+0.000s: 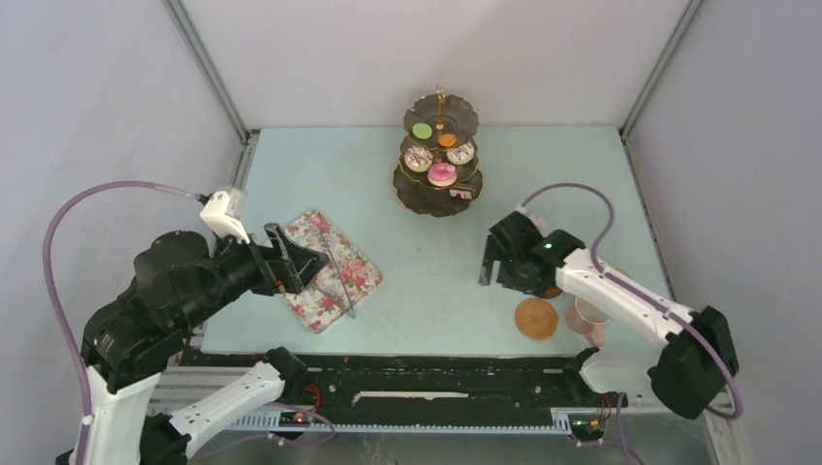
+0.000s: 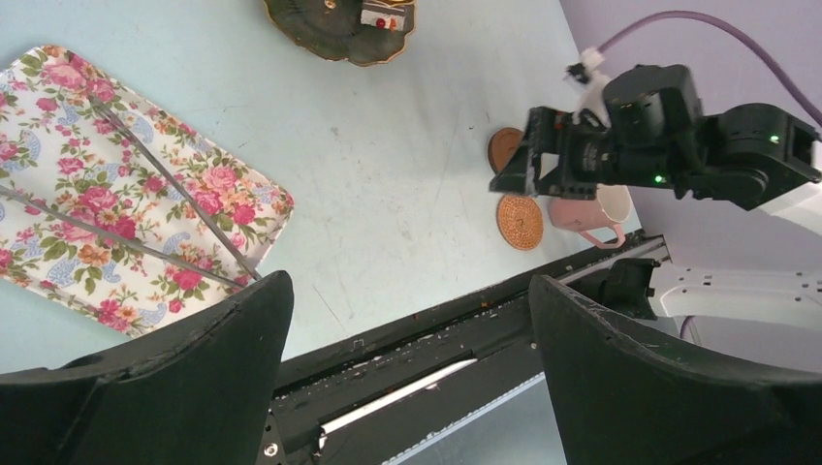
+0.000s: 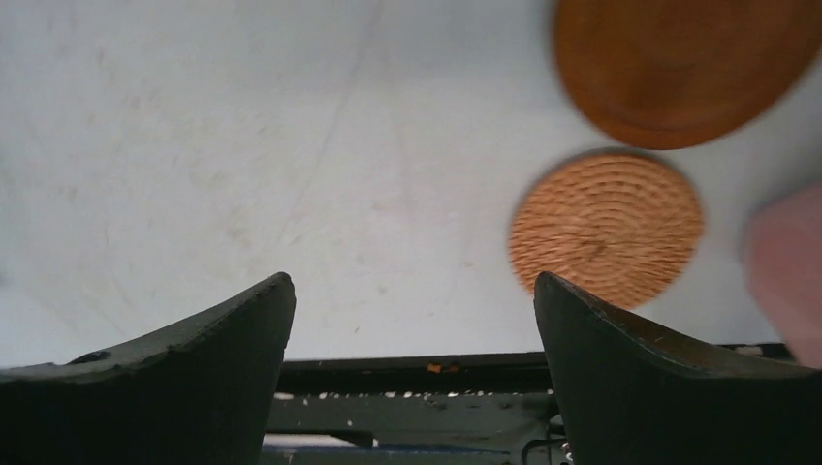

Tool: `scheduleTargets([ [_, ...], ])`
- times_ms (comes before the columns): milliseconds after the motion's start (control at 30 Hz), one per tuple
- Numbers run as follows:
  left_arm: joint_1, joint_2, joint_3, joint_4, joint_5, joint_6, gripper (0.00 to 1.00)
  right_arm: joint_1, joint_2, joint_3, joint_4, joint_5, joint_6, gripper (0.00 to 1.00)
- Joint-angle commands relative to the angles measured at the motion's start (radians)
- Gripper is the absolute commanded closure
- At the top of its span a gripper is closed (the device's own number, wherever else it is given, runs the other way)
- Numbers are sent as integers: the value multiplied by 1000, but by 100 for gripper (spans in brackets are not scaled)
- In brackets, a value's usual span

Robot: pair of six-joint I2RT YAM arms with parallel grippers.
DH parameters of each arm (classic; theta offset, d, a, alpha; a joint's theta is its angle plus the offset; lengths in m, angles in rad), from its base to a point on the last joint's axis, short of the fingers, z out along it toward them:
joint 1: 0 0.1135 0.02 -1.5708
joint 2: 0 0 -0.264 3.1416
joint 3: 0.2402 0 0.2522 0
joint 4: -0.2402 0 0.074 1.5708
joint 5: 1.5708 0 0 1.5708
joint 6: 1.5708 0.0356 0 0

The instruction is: Serve the afternoon tea

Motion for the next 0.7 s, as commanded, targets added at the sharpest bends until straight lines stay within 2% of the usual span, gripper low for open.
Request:
scheduleTargets([
  [0, -5, 61, 60, 16, 14, 46, 2, -165, -121, -34, -30, 66, -1, 5],
  [133, -5, 110, 131, -12, -10, 81, 2, -353, -141, -78, 25, -26, -92, 4],
  [333, -5, 168, 210, -41, -45, 120, 2, -509, -61, -80, 98, -111, -188, 3],
  [667, -5, 217, 237, -42, -84, 158, 2, -532, 133, -80, 234, -176, -194, 7],
])
